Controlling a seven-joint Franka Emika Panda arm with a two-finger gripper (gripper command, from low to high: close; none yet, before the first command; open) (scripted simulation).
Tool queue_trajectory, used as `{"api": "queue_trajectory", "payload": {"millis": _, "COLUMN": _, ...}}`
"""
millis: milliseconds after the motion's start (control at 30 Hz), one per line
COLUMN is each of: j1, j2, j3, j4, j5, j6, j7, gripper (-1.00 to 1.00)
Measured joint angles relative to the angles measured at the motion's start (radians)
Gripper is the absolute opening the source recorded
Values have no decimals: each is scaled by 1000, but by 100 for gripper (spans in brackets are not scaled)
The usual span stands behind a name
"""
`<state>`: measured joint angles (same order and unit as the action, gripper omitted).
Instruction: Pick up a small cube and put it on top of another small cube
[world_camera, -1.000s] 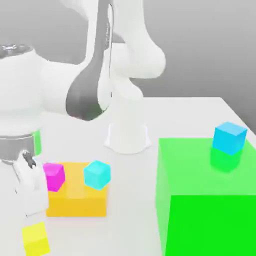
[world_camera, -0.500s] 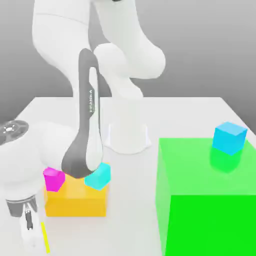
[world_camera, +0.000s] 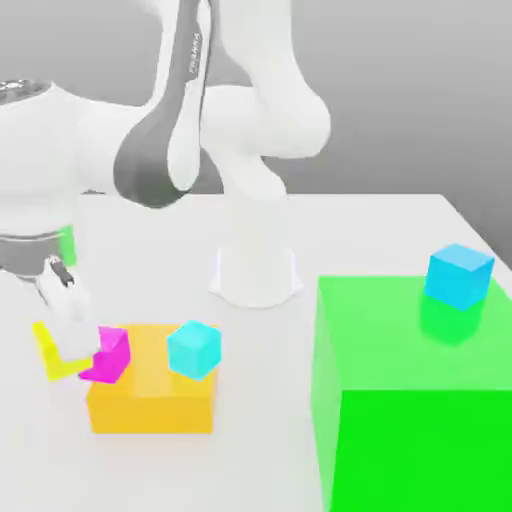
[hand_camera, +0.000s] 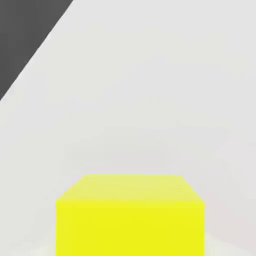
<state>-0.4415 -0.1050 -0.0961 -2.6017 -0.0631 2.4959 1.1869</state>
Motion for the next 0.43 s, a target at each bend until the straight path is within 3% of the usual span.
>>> {"api": "queue_trajectory", "payload": {"millis": 167, "j1": -2, "j2": -179, "j3": -34, "j4": -109, "j5": 3, "j6": -67, "j7": -144, "gripper": -100}}
{"api": "queue_trajectory", "payload": {"millis": 333, "j1": 3, "j2": -65, "j3": -47, "j4": -162, "j5": 20, "j6": 99, "j7": -185, "gripper": -100}}
{"api": "queue_trajectory", "payload": {"millis": 367, "j1": 4, "j2": -42, "j3": -48, "j4": -167, "j5": 23, "j6": 127, "j7": -188, "gripper": 100}}
{"api": "queue_trajectory", "payload": {"millis": 433, "j1": 4, "j2": -42, "j3": -48, "j4": -167, "j5": 23, "j6": 127, "j7": -188, "gripper": 100}}
